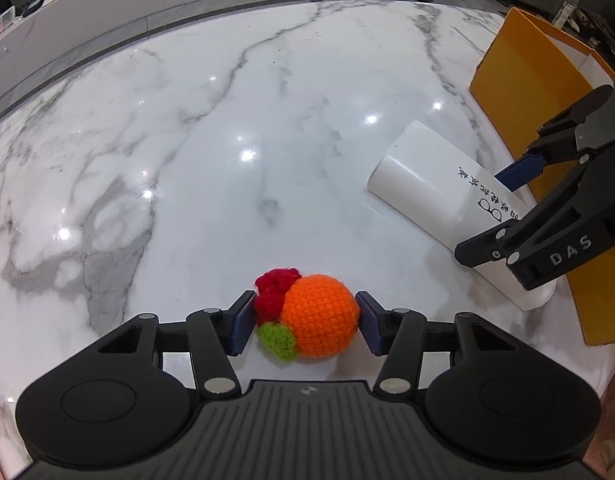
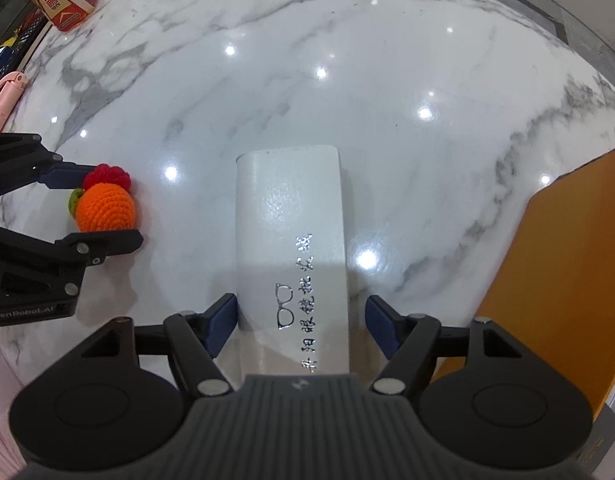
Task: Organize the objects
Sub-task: 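Grasp the crocheted orange fruit with the left tool while the right tool grasps the white box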
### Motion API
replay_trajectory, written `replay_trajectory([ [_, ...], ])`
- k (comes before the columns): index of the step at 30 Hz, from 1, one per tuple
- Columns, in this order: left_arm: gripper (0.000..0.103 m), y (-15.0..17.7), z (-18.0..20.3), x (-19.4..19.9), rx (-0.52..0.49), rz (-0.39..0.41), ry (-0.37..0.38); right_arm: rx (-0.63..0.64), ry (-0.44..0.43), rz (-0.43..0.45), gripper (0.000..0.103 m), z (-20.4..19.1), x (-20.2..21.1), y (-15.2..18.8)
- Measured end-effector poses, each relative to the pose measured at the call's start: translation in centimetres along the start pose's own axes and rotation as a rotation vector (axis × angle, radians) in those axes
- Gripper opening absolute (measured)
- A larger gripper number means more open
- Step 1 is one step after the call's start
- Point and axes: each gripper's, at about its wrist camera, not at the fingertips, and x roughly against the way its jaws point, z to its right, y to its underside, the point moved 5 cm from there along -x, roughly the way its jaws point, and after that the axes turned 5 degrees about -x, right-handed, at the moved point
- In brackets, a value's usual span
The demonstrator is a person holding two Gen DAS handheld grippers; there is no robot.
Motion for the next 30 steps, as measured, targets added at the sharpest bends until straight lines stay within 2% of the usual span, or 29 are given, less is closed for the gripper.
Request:
replay_trajectory([
  [4, 0.061, -0.1, 0.1, -0.1, 0.004, -0.004, -0.011, 0.031, 0.018, 0.022, 0.062, -0.7, 0.1, 0.1],
  [13, 0.06, -0.1, 0.6, 0.1, 0.038, -0.007, -0.021, 0.023, 0.024, 0.066, 0.061, -0.7, 0.3, 0.6],
  [21, 0.06, -1.1, 1.5, 2.4, 0.053, 0.033, -0.007, -0.019, -0.043, 0.105, 0.061, -1.4, 1.4, 0.4],
  [30, 0.06, -2.4, 3.1, 7.1, 0.028, 0.105, 0.002, -0.026, -0.122, 0.229, 0.061, -1.8, 6.5, 0.4],
])
